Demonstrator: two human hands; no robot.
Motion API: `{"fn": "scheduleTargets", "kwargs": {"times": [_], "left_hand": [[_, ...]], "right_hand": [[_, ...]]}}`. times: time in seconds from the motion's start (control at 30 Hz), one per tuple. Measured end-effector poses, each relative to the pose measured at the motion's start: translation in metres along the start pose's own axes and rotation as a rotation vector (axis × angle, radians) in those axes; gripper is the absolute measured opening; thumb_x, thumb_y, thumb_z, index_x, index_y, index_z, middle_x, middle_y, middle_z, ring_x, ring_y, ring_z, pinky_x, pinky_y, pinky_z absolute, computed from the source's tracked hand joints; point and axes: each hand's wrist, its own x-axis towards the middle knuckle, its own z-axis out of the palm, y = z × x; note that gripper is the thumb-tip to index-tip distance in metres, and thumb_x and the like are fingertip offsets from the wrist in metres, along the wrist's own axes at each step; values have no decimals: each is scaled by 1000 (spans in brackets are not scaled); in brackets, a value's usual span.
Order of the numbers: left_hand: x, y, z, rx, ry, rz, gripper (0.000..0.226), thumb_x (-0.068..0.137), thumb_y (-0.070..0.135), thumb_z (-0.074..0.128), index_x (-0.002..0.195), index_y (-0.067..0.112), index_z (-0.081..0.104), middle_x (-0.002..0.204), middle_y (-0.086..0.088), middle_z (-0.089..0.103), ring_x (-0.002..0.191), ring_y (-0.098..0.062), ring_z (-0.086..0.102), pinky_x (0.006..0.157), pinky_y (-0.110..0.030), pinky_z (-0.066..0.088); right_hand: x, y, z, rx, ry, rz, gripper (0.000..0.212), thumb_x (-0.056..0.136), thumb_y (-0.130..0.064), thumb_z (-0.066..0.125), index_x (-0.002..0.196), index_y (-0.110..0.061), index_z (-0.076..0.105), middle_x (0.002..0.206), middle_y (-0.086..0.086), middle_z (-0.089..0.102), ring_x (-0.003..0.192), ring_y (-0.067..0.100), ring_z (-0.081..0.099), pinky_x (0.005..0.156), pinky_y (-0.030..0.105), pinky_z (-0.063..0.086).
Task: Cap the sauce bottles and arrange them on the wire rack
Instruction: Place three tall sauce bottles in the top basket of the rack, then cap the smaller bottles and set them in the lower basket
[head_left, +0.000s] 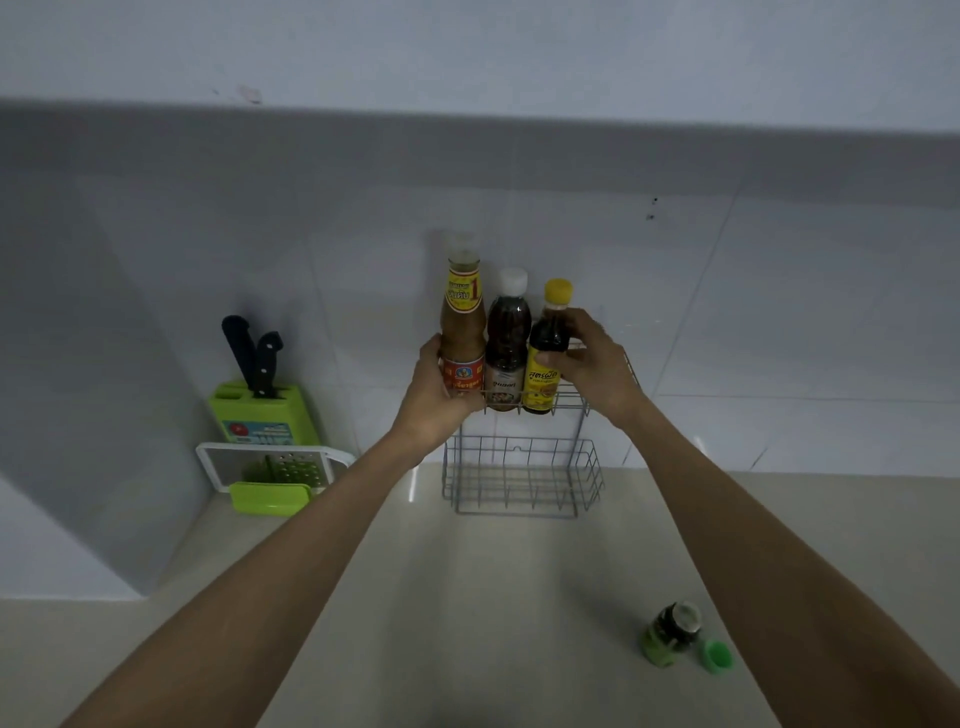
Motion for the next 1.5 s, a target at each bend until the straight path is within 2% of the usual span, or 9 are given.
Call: {"fn": "scheduleTargets", "kwargs": {"times": [0.1,0.23,0.33,0.53,0.7,0.93,1.1,1.37,1.5], "left_hand": [[4,-5,-3,26,-6,-20,90,76,-2,74,145,22,22,116,16,49,100,0,55,89,-25,47],[-1,-5,-9,105,-78,-6,92,80,-1,69,150,22,14,116,30,45,100,13,51,78,-5,43],[-18,-6,-15,175,-68,-62,90,85,11,68,153,24,9,150,13,32,133,-5,37,104,-21,35],[-95,-40,-56,32,-100,-118,44,88,-5,61,119,25,59,131,-1,60,130,-24,50,102,-25,45],[-295,-92,-122,15,-108,-450,59,83,-25,46,127,14,55,132,-5,59,129,-26,52,90,-22,47],[-321,-127,-91,163,-520,-479,79,73,5,70,139,37,41,138,25,45,124,13,38,99,-18,34],[-327,-151,-43,225,-173,-369,44,72,53,75,108,32,63,107,11,69,100,-5,64,91,-35,54],[-316,-137,-23,89,169,-224,34,75,26,76,96,47,60,91,20,70,86,3,64,75,-9,48],[-277,-94,-43,-19,228,-251,16,57,15,69,65,25,61,61,3,63,58,-14,58,63,-34,49]], "right_hand": [[1,5,1,-69,-24,-6,48,86,-17,70,129,-20,49,111,-20,57,112,5,53,91,23,51],[-3,4,3,-85,-64,75,63,85,-32,71,137,-22,37,117,-15,55,113,10,53,90,25,47],[-16,1,7,-62,-52,146,80,84,-37,71,145,-24,21,137,-5,49,125,13,47,101,35,43],[-81,-12,29,-98,299,-101,42,90,-16,61,128,-25,43,124,-10,55,114,6,54,97,27,47],[-209,-28,122,-223,-457,-143,18,90,-13,61,104,-24,66,104,-8,66,95,3,62,88,35,53],[-227,-58,144,-314,-850,-222,40,78,-69,58,100,-35,62,93,-14,64,85,1,60,75,29,54],[-241,-69,159,-565,-917,-447,48,71,-77,54,95,-35,49,87,-14,52,74,7,48,57,27,39],[-223,-95,147,-510,-1014,-369,36,91,-36,60,122,-19,56,110,4,60,104,20,50,89,35,44],[-181,-123,131,-446,-948,-336,38,94,-22,58,132,-24,55,130,1,61,116,18,52,89,24,37]]}}
